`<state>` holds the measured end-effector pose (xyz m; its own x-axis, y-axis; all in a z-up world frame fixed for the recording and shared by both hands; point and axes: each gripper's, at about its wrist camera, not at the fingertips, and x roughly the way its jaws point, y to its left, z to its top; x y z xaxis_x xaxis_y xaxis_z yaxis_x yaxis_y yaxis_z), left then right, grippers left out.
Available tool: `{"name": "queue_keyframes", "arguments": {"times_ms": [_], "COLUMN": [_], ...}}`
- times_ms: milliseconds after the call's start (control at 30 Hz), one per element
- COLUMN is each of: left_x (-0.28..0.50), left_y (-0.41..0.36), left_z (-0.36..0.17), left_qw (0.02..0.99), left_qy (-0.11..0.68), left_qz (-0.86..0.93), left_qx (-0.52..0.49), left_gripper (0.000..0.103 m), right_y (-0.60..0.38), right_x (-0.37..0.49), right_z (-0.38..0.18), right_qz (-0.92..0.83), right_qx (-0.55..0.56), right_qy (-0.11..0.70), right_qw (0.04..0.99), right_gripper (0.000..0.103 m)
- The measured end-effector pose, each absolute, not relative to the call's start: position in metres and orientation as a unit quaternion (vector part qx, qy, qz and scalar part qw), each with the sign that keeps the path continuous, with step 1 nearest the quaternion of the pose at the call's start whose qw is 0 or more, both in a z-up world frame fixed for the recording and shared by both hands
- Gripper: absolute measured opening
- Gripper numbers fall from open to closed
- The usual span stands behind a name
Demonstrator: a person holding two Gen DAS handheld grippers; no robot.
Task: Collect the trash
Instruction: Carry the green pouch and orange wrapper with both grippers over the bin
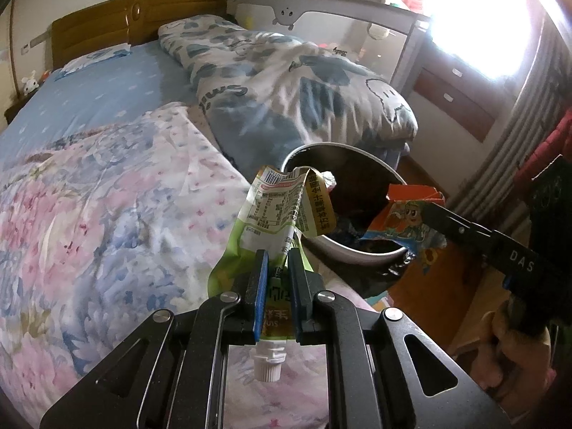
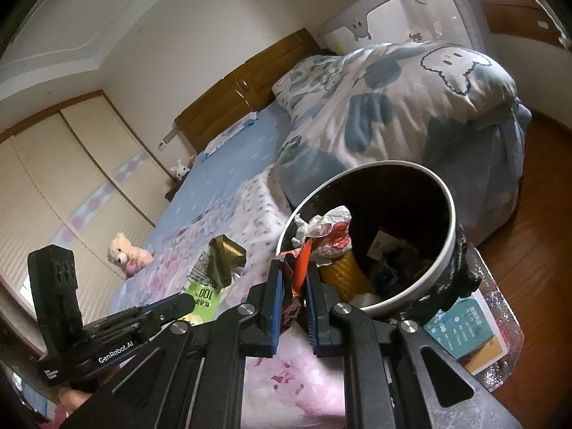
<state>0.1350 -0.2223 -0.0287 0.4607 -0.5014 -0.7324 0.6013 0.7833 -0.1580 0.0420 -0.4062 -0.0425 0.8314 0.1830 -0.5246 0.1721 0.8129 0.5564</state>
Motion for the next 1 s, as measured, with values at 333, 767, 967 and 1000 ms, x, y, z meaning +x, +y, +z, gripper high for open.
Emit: {"name": "queue_keyframes", "arguments": {"times_ms": [333,767,967,1000], "left_x": [0.133,0.132,0.135,0.136], "left_y": [-0.240,-0.266,-0.277,-0.278], "left_z": [-0.024,-0.020,-0.021,-0.021], "left_qw": [0.850,0.847,0.846,0.846], "left_qy": [0.402,0.398,0.398,0.398], "left_qz": [-0.331,-0.340,-0.341,-0.341], "left_qx": [0.073,0.092,0.098,0.098], "left_gripper": [0.010,0.010,0.010,0.010], "right_y": [-0.418,-0.431,-0.435,-0.436], "right_x": [0.038,0.042,0.046,0.047], "right_z": [-0.043,-0.041,-0.040,-0.040], "right_qz": [-0.006,-0.012,-0.015,-0.015], "right_qx": [0.310,0.314,0.312,0.312], "right_qy": [0.285,0.279,0.279,0.279], "right_qw": [0.907,0.908,0.908,0.908], "right_gripper": [0.012,0.012,0.012,0.012]}}
